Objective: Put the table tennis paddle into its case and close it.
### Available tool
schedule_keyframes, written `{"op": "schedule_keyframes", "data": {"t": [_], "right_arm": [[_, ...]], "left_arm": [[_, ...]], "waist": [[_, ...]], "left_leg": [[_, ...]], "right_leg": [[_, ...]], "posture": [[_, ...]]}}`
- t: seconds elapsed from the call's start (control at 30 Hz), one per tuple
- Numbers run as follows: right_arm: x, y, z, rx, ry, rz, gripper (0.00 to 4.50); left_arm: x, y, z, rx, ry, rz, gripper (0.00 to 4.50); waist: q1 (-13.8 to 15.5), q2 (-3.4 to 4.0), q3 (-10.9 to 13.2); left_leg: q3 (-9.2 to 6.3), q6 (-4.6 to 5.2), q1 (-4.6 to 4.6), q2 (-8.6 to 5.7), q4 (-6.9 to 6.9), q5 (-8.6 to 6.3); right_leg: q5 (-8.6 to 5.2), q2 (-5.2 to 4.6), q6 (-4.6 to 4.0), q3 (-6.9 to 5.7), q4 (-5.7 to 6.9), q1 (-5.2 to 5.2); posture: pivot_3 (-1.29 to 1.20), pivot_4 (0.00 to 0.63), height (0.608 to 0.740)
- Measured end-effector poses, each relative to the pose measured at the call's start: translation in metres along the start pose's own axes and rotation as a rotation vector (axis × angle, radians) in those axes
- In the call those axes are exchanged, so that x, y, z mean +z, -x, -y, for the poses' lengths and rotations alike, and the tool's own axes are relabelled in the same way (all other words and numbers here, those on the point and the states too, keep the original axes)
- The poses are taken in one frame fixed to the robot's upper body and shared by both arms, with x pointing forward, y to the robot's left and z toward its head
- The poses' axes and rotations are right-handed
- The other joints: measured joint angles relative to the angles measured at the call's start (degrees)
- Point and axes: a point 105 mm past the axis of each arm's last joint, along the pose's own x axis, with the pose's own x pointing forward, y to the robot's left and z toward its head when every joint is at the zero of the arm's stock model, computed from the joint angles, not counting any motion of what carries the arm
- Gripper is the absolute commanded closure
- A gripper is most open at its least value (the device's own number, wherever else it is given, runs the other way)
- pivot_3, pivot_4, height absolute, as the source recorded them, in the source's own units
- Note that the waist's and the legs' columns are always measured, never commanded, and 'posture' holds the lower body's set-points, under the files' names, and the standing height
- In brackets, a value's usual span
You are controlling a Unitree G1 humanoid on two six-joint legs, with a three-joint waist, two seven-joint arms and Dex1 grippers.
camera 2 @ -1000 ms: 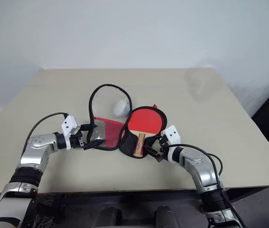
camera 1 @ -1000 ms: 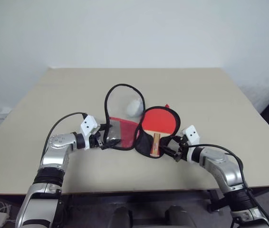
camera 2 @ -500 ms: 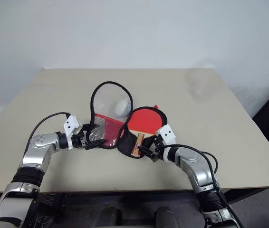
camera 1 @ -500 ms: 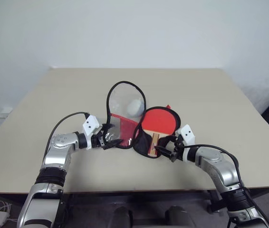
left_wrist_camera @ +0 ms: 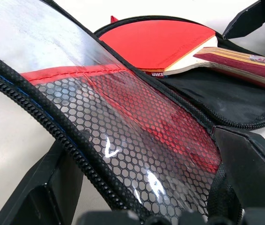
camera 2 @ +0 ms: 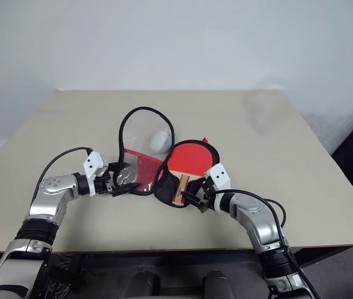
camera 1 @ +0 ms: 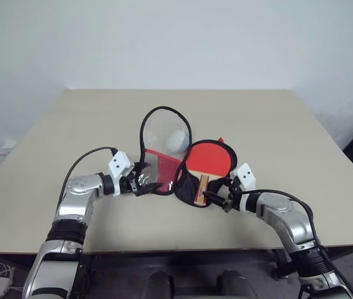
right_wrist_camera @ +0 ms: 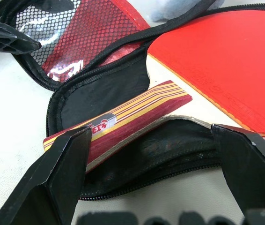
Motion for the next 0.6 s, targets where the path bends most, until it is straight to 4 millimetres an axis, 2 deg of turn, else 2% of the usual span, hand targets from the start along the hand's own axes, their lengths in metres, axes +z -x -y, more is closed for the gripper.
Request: {"op": "schedule_keyframes", "data": {"t": [0.1,0.27,0.37,0.47,0.6], "right_arm": [[-0.002,0.000,0.000,-0.003,-0.008,-0.002,0.10],[-0.007,0.003,0.000,-0.050,-0.018,0.027,0.10],[-0.012,0.007,0.003,-0.096,-0.009,0.029,0.10],[-0.026,0.012,0.005,-0.148,-0.021,-0.001,0.10],[-0.029,0.016,0.008,-0.201,-0.014,0.018,0.10]], "left_arm": [[-0.003,0.000,0.001,0.006,0.010,-0.004,0.00],[-0.026,-0.005,0.015,0.054,0.064,-0.024,0.00],[-0.026,-0.006,0.017,0.092,0.047,-0.024,0.00],[-0.025,-0.009,0.021,0.135,0.043,-0.007,0.00],[-0.027,-0.011,0.028,0.188,0.048,0.008,0.00]], "waist": [[-0.11,-0.25,-0.11],[-0.07,-0.66,-0.33],[-0.04,-0.88,-0.47],[-0.12,-0.97,-0.53],[-0.08,-0.98,-0.54]], "left_leg": [[0.02,0.00,0.01,0.00,-0.01,0.00],[0.01,-0.20,0.03,0.01,0.02,-0.13],[0.00,-0.27,0.05,0.01,0.05,-0.17],[0.02,-0.30,0.06,0.02,0.05,-0.19],[0.01,-0.31,0.06,0.03,0.04,-0.19]], "right_leg": [[-0.01,0.00,0.00,0.01,0.01,-0.01],[-0.01,0.00,0.00,-0.01,-0.06,0.07],[-0.01,-0.01,-0.01,-0.04,-0.06,0.09],[-0.01,-0.02,-0.01,-0.03,-0.06,0.11],[-0.01,-0.02,-0.01,-0.04,-0.05,0.11]], "posture": [[0.00,0.000,0.740],[0.00,0.000,0.740],[0.00,0.000,0.740],[0.00,0.000,0.740],[0.00,0.000,0.740]]}}
